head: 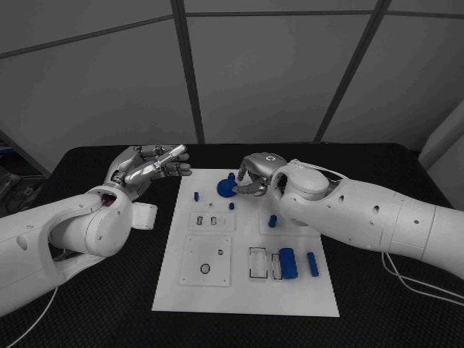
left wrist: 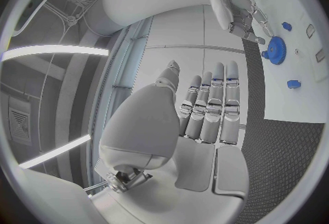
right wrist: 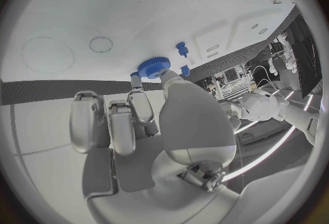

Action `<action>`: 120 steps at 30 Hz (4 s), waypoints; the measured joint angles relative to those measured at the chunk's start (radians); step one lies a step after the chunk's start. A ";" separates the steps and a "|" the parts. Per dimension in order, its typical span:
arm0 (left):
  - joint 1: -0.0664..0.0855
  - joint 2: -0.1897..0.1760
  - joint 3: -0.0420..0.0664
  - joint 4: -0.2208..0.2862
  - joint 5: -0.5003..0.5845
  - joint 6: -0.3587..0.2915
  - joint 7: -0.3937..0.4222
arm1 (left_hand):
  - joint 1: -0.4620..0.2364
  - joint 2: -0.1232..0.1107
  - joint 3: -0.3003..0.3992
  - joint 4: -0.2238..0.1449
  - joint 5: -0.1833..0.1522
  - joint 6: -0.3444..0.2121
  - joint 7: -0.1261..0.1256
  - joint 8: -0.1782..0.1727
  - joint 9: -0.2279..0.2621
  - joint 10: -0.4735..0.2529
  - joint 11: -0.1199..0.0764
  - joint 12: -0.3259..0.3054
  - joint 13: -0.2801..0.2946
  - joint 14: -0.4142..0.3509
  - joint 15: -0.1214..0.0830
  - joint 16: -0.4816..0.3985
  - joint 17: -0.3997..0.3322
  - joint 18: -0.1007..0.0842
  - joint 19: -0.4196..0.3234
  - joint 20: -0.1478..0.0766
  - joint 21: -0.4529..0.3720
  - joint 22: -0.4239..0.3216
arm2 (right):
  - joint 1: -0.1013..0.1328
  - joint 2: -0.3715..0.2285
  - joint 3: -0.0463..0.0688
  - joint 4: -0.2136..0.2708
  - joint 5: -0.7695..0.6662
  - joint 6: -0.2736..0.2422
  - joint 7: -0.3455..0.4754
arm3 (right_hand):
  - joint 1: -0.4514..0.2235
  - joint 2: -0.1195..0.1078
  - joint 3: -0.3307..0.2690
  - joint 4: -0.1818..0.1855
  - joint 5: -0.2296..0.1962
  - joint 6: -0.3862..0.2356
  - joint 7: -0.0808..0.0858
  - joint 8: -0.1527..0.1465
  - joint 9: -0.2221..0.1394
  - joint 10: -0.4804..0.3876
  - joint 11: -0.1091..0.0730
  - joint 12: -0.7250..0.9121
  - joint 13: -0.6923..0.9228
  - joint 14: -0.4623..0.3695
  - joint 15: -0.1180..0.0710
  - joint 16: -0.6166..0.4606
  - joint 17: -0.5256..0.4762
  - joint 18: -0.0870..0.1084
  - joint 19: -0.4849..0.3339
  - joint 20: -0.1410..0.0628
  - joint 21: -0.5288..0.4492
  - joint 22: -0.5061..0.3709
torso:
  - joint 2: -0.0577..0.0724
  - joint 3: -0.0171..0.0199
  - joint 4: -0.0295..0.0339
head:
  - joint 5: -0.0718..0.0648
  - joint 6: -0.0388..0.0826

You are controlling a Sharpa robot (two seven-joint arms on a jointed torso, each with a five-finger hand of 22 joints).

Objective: Assemble the parts on the task board

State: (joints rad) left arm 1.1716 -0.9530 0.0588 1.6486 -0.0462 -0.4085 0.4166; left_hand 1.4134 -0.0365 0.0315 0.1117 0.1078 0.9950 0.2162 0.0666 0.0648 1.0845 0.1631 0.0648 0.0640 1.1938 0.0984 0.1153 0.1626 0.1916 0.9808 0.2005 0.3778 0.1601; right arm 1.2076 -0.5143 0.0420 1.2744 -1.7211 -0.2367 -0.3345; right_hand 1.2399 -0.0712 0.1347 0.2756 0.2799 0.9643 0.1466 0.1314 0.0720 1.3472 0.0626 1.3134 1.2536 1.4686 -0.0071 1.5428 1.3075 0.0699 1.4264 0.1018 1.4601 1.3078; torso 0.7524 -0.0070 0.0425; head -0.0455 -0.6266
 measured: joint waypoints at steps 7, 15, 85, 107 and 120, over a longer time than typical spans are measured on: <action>0.000 -0.006 0.000 0.001 0.000 0.001 0.000 | 0.002 0.002 0.007 -0.007 0.000 0.000 0.000 0.000 0.000 -0.003 -0.003 0.000 0.000 0.000 0.000 -0.005 0.002 0.000 0.000 0.000 0.000 0.000 | 0.000 -0.136 0.000 0.091 0.078 -0.131 0.066 | 0.111 -0.044 0.032 -0.080 -0.043 0.015 -0.002 -0.005 -0.002 0.004 -0.004 0.003 0.003 0.000 0.000 0.000 0.000 0.000 0.000 0.000 0.003 0.000 | -0.001 0.0005 -0.0021 | -0.008 0.007; 0.000 -0.013 0.000 0.001 0.000 0.004 0.000 | 0.004 0.006 0.008 -0.014 0.000 0.011 -0.011 0.000 0.002 0.017 -0.014 0.001 0.000 0.000 0.000 -0.011 0.006 0.000 0.000 0.000 0.004 -0.001 | 0.001 -0.295 0.000 0.145 0.294 -0.186 0.247 | 0.161 -0.071 0.044 -0.127 -0.057 0.041 -0.009 -0.005 -0.002 0.004 -0.004 0.001 -0.003 -0.001 -0.001 0.000 0.000 0.000 -0.002 -0.002 0.003 0.000 | -0.003 0.0038 -0.0141 | -0.013 0.013; 0.000 0.006 0.000 -0.019 -0.012 0.020 -0.006 | 0.000 0.010 0.019 -0.025 0.000 0.036 -0.014 0.000 0.001 0.060 -0.020 0.007 0.001 0.004 -0.004 -0.034 0.015 0.000 -0.050 0.007 -0.012 -0.014 | -0.054 -0.336 -0.001 -0.021 0.479 -0.065 0.370 | 0.183 -0.061 0.026 -0.145 -0.027 0.061 -0.003 -0.013 0.007 0.000 -0.004 -0.009 0.000 -0.004 -0.004 -0.004 0.000 0.000 -0.022 -0.007 -0.021 -0.015 | -0.003 0.0056 -0.0203 | -0.030 -0.008; 0.000 0.006 0.000 -0.024 -0.013 0.020 -0.009 | 0.000 0.010 0.019 -0.025 0.000 0.036 -0.014 0.000 0.001 0.060 -0.020 0.003 0.001 0.004 -0.004 -0.038 0.016 0.000 -0.054 0.011 -0.012 -0.014 | -0.054 -0.324 -0.001 -0.029 0.479 -0.061 0.361 | 0.186 -0.057 0.026 -0.145 -0.031 0.061 -0.003 -0.013 0.004 0.000 -0.004 -0.009 -0.003 -0.004 -0.004 -0.004 0.000 0.000 -0.022 -0.007 -0.021 -0.014 | -0.003 0.0061 -0.0203 | -0.029 -0.010; 0.000 0.006 0.000 -0.026 -0.013 0.020 -0.011 | 0.000 0.010 0.019 -0.025 0.000 0.036 -0.014 0.000 0.001 0.060 -0.020 0.003 0.001 0.004 -0.004 -0.038 0.015 0.000 -0.054 0.011 -0.012 -0.014 | -0.054 -0.318 -0.001 -0.032 0.479 -0.068 0.361 | 0.198 -0.014 0.074 -0.164 -0.055 0.135 -0.033 0.044 0.014 0.030 -0.034 0.014 0.026 -0.002 -0.027 -0.004 0.000 0.000 -0.004 -0.025 -0.011 0.000 | -0.003 0.0063 -0.0203 | -0.030 -0.011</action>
State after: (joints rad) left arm 1.1712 -0.9471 0.0585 1.6228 -0.0592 -0.3884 0.4052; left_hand 1.4134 -0.0261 0.0509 0.0868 0.1077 1.0311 0.2018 0.0666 0.0653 1.1442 0.1430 0.0678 0.0652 1.1973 0.0949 0.0775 0.1781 0.1917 0.9268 0.2111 0.3661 0.1459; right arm 1.1540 -0.8324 0.0414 1.2421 -1.2424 -0.3052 0.0269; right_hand 1.4384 -0.0848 0.2087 0.1114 0.2252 1.0997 0.1137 0.1750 0.0859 1.3776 0.0285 1.3272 1.2793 1.4668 -0.0343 1.5389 1.3075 0.0698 1.4225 0.0765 1.4486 1.3082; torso 0.7491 -0.0007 0.0221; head -0.0752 -0.6375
